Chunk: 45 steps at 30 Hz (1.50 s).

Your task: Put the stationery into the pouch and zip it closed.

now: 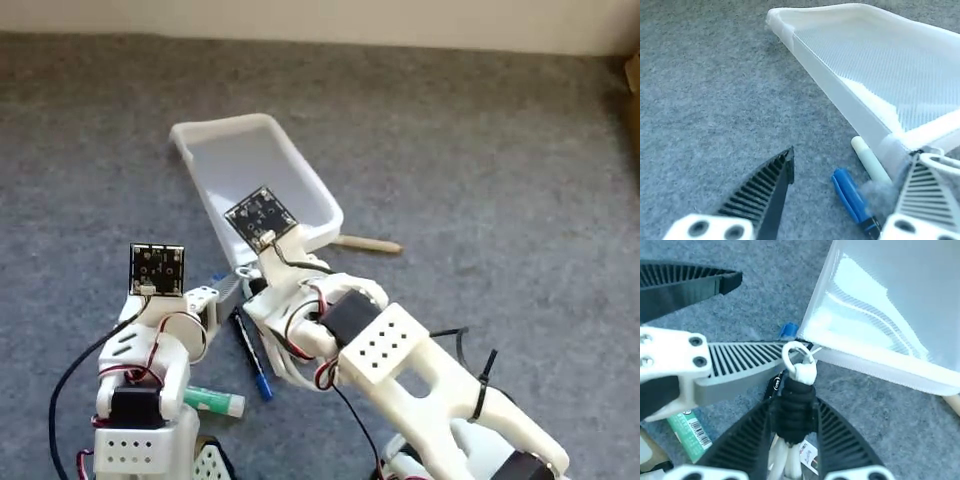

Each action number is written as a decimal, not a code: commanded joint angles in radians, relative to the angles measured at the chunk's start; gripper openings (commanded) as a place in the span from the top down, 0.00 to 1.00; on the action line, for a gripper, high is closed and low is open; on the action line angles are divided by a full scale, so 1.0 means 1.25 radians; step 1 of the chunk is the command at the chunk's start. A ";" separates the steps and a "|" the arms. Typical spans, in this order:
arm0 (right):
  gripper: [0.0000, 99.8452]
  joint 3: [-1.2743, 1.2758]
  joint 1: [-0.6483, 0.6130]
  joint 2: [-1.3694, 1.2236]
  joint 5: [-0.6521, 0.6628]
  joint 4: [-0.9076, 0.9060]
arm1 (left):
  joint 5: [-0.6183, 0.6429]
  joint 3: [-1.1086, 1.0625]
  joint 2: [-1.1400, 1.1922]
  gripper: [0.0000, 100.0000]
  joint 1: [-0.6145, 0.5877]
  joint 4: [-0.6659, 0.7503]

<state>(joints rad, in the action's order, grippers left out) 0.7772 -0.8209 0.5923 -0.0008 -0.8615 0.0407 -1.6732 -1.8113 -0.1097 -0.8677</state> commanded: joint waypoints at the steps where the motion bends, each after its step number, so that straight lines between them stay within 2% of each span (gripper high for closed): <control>1: 1.00 -0.009 -0.012 0.040 0.007 -0.004 | 0.002 -0.015 -0.008 0.67 0.028 0.023; 8: 1.00 -0.009 -0.013 0.056 0.010 -0.017 | 0.002 -0.015 -0.007 0.67 0.030 0.022; 13: 1.00 0.001 -0.010 0.168 0.011 -0.064 | 0.002 -0.015 -0.006 0.67 0.030 0.022; 17: 1.00 0.077 0.002 0.262 0.012 -0.037 | 0.004 -0.015 -0.006 0.67 0.026 0.022; 19: 1.00 0.118 0.001 0.293 0.012 -0.015 | 0.002 -0.015 -0.007 0.70 0.026 0.023; 24: 1.00 0.164 0.008 0.303 0.014 0.019 | 0.001 -0.012 -0.008 0.84 0.025 0.026; 27: 1.00 0.164 0.037 0.303 0.014 0.025 | 0.001 -0.009 -0.008 0.90 0.025 0.026; 31: 1.00 0.165 0.096 0.303 0.014 0.041 | 0.001 -0.007 -0.009 0.94 0.010 0.026; 38: 1.00 0.166 0.204 0.303 0.007 0.090 | 0.001 -0.003 -0.009 0.94 -0.050 0.039; 45: 1.00 0.168 0.269 0.306 0.006 0.109 | 0.002 -0.002 -0.009 0.94 -0.075 0.044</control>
<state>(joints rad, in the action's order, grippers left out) 0.9935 -0.5386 0.9360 0.0069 -0.7618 0.0437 -1.6763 -1.8113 -0.1757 -0.8324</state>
